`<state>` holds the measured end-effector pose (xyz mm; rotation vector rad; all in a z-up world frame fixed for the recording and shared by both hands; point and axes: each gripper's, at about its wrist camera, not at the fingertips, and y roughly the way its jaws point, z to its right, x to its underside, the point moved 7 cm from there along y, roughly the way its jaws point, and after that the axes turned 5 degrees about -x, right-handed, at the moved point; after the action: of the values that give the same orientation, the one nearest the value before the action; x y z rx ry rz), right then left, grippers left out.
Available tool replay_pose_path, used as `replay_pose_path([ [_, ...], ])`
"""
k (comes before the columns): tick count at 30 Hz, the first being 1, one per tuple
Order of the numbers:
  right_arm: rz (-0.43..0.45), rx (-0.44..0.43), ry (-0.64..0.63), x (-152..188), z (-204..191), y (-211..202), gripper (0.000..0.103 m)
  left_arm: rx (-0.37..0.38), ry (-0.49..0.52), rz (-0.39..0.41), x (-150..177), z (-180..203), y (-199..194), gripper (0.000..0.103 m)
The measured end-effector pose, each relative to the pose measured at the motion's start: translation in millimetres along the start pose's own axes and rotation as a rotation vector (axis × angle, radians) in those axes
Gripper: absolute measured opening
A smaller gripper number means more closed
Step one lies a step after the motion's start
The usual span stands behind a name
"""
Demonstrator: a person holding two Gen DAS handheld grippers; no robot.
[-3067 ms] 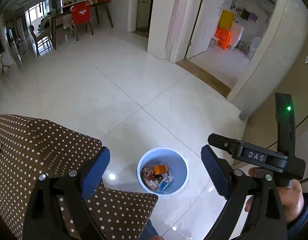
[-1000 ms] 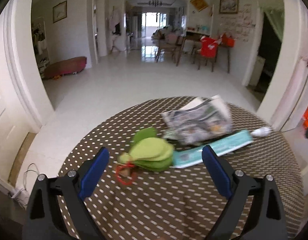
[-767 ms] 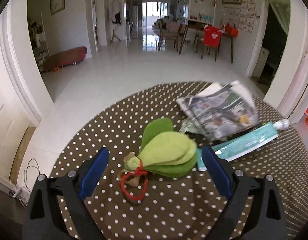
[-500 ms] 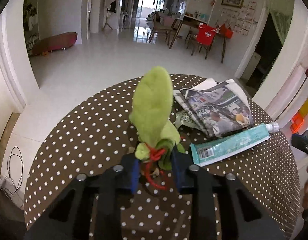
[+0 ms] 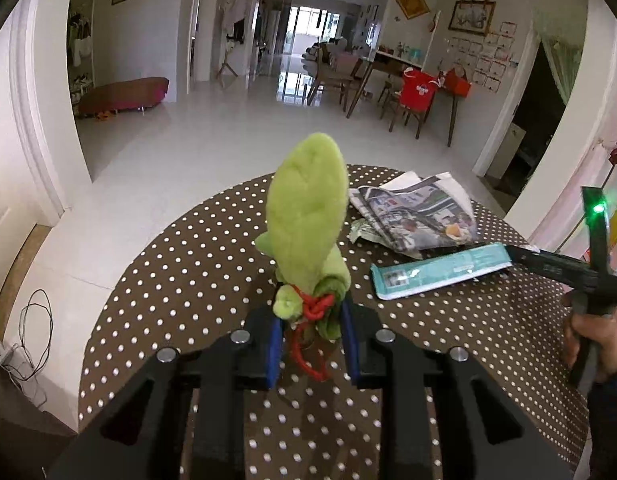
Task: Collect trash
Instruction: 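Grasp the green plush toy with the left gripper while the right grasps the white bottle, then carry the plush toy and bottle over the bucket and open both grippers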
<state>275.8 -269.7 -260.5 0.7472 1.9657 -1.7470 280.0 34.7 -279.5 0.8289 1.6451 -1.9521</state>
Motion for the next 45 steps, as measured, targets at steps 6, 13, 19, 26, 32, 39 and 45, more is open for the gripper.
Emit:
replay_pose_path([
  [6, 0.018, -0.063, 0.032, 15.2, 0.6, -17.7, 0.048, 0.025, 0.020, 0.012, 6.7, 16.4, -17.4, 0.024],
  [13, 0.076, -0.110, 0.066, 32.7, 11.5, -70.8, 0.048, 0.068, 0.056, 0.034, 11.7, 53.0, -37.0, 0.024],
  [19, 0.144, -0.158, 0.083, 41.8, 20.3, -126.3, 0.048, 0.114, 0.098, 0.062, 11.9, 103.5, -55.2, 0.024],
  [26, 0.227, -0.182, 0.112, 46.1, 48.1, -180.7, 0.048, 0.168, 0.158, 0.098, 10.3, 173.7, -73.5, 0.024],
  [32, 0.287, -0.153, 0.181, 58.0, 95.4, -222.6, 0.048, 0.250, 0.232, 0.112, 9.4, 240.6, -84.5, 0.024],
  [39, 0.323, -0.050, 0.325, 92.6, 181.9, -259.8, 0.048, 0.385, 0.344, 0.078, 30.5, 335.6, -86.5, 0.024],
  [45, 0.312, 0.040, 0.452, 137.8, 251.2, -278.0, 0.048, 0.483, 0.444, 0.014, 62.2, 411.6, -80.4, 0.024],
])
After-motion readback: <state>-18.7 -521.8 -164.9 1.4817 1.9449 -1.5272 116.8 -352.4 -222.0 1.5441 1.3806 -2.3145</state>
